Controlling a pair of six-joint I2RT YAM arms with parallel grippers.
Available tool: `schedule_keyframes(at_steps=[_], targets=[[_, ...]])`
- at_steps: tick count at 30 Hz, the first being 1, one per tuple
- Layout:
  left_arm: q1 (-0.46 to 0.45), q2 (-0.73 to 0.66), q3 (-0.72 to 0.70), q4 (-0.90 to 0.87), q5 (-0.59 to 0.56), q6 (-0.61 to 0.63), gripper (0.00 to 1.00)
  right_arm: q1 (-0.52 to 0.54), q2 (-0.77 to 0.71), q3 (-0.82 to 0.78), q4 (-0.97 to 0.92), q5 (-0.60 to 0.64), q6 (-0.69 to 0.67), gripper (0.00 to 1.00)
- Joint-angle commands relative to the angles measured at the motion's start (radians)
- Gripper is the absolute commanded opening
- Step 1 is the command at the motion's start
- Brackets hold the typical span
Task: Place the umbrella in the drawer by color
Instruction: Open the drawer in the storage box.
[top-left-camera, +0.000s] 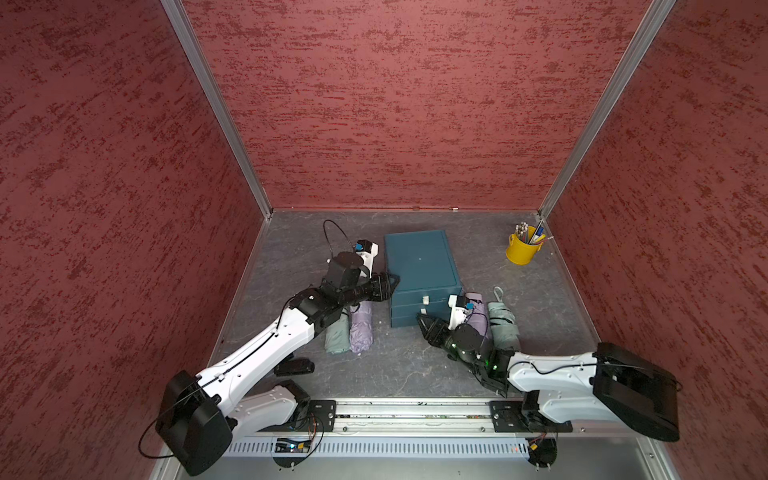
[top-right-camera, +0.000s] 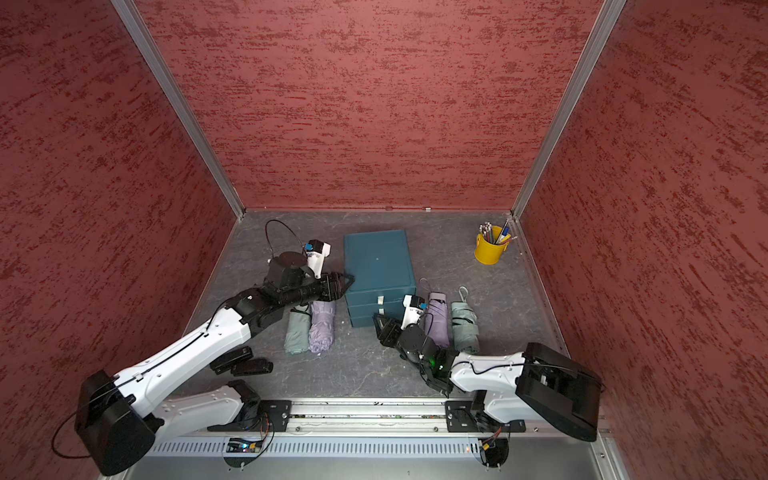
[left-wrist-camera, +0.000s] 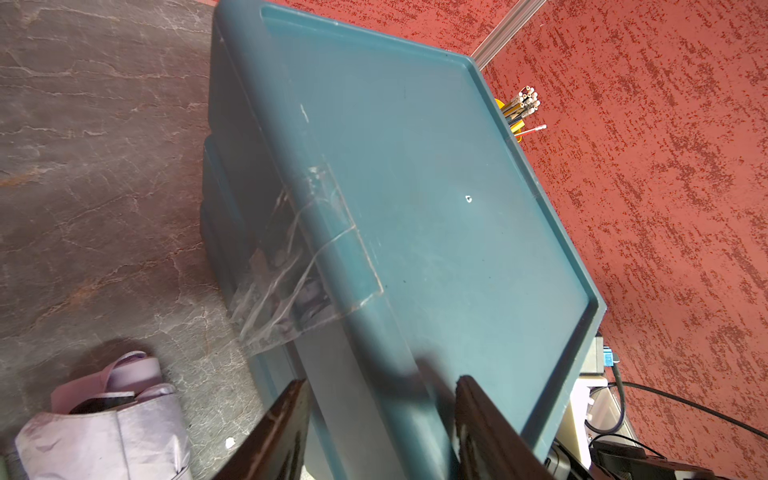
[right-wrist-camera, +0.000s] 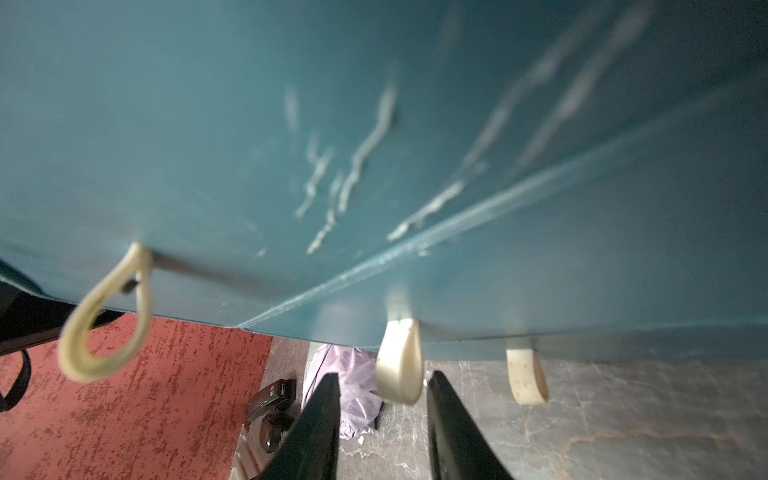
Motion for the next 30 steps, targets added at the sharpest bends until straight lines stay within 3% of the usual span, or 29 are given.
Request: schedule_keyframes(at_steps=[1, 14, 22, 30], targets=[[0.009, 0.003, -0.005, -0.087, -0.023, 0.032, 0.57, -0.01, 0.019, -0.037, 0.125, 0.049, 0.035, 0.36], [0.009, 0.004, 0.001, -0.11, -0.037, 0.045, 0.56, -0.018, 0.074, -0.048, 0.216, 0.074, 0.042, 0.29], [0.014, -0.006, -0.001, -0.132, -0.06, 0.061, 0.55, -0.023, 0.094, -0.048, 0.19, 0.059, 0.06, 0.01], [0.019, 0.013, 0.003, -0.124, -0.062, 0.057, 0.55, 0.02, 0.036, -0.011, 0.072, -0.008, -0.016, 0.0]])
